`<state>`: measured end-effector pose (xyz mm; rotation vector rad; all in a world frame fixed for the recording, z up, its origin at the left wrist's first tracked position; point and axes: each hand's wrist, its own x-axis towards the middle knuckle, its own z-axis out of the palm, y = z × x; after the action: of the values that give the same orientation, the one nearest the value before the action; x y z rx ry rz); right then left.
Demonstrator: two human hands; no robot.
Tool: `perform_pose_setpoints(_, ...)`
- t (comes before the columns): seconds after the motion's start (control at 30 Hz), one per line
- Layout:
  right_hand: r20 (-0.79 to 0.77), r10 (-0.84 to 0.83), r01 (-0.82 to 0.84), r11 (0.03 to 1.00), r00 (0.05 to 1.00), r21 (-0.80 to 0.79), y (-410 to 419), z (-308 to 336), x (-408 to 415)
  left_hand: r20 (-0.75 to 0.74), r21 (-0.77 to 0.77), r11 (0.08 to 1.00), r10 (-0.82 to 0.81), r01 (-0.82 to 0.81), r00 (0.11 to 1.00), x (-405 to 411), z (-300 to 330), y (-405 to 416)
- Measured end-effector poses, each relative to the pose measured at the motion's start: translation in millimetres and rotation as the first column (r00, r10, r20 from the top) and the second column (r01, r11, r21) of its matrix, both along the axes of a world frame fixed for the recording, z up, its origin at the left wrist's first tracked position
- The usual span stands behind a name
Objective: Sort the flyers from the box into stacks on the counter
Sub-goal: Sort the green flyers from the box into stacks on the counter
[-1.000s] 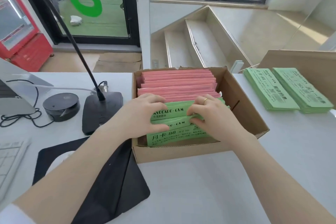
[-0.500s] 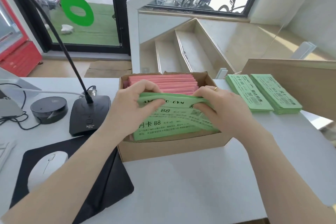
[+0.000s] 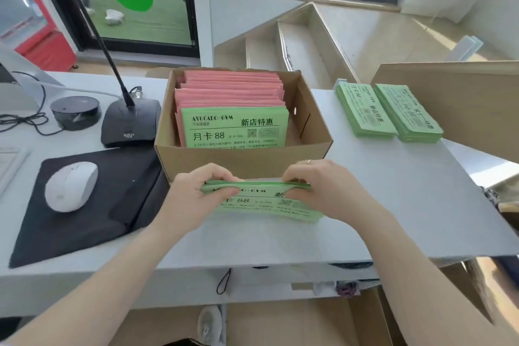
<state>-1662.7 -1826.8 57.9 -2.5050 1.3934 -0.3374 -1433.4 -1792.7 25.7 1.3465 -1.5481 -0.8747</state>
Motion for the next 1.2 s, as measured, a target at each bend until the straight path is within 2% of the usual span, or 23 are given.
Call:
perform_pose_setpoints(0.1, -0.053, -0.088, 0.088, 0.996, 0.995, -0.019, 7, -8, -3, -0.098, 0.061, 0.996, 0.075, -0.069, 0.992, 3, -15, 7)
perform_pose_setpoints(0.17, 0.053, -0.149, 0.149, 0.989, 0.987, 0.007, 11, -11, -14, -0.205, 0.099, 0.99, 0.118, -0.1, 0.971, 3, -21, 12)
perform_pose_setpoints(0.2, 0.164, -0.191, 0.18, 0.98, 0.968, 0.08, 12, -14, -20, -0.247, 0.113, 0.987, 0.136, -0.111, 0.959, 5, -24, 13)
perform_pose_setpoints(0.23, 0.312, -0.254, 0.198, 0.96, 0.915, 0.199, 15, -17, -26, -0.288, 0.126, 0.985, 0.147, -0.114, 0.946, 7, -29, 14)
perform_pose_setpoints(0.27, 0.477, -0.332, 0.173, 0.922, 0.814, 0.346, 18, -21, -32, -0.32, 0.14, 0.984, 0.15, -0.11, 0.936, 9, -31, 15)
perform_pose_setpoints(0.3, 0.616, -0.41, 0.096, 0.874, 0.673, 0.477, 21, -26, -37, -0.345, 0.155, 0.984, 0.141, -0.092, 0.928, 10, -33, 17)
perform_pose_setpoints(0.37, 0.728, -0.532, -0.048, 0.793, 0.433, 0.608, 27, -43, -42, -0.371, 0.165, 0.986, 0.089, -0.029, 0.924, 9, -35, 19)
perform_pose_setpoints(0.4, 0.73, -0.563, -0.074, 0.771, 0.387, 0.633, 28, -53, -41, -0.365, 0.16, 0.987, 0.065, -0.006, 0.929, 6, -36, 20)
perform_pose_setpoints(0.53, 0.711, -0.549, -0.009, 0.789, 0.44, 0.614, 34, -69, -21, -0.377, 0.146, 0.989, 0.038, 0.019, 0.925, -4, -39, 17)
perform_pose_setpoints(0.73, 0.837, -0.445, -0.044, 0.875, 0.319, 0.483, 25, -54, -35, -0.384, 0.102, 0.993, -0.016, 0.059, 0.923, -13, -31, 11)
perform_pose_setpoints(0.8, 0.798, -0.488, 0.012, 0.855, 0.354, 0.518, 26, -60, -37, -0.299, 0.146, 0.986, -0.032, 0.079, 0.954, -14, -41, 10)
perform_pose_setpoints(0.87, 0.746, -0.542, 0.055, 0.821, 0.387, 0.568, 28, -66, -35, -0.12, 0.147, 0.988, -0.037, 0.054, 0.992, -15, -52, 8)
perform_pose_setpoints(0.97, 0.772, -0.545, 0.058, 0.827, 0.326, 0.559, 23, -60, -38, 0.06, -0.07, 0.998, 0.007, -0.002, 0.998, -18, -44, -1)
perform_pose_setpoints(1.07, 0.836, -0.492, 0.039, 0.866, 0.245, 0.498, 11, -45, -49, 0.086, -0.265, 0.964, 0.012, 0.011, 0.996, -20, -14, -19)
perform_pose_setpoints(1.13, 0.851, -0.47, 0.052, 0.88, 0.235, 0.472, 2, -36, -57, 0.055, -0.324, 0.945, -0.025, 0.042, 0.998, -23, 5, -34)
perform_pose_setpoints(1.2, 0.861, -0.449, 0.097, 0.893, 0.239, 0.439, -4, -27, -64, 0.103, -0.4, 0.909, -0.085, 0.12, 0.991, -28, 23, -50)
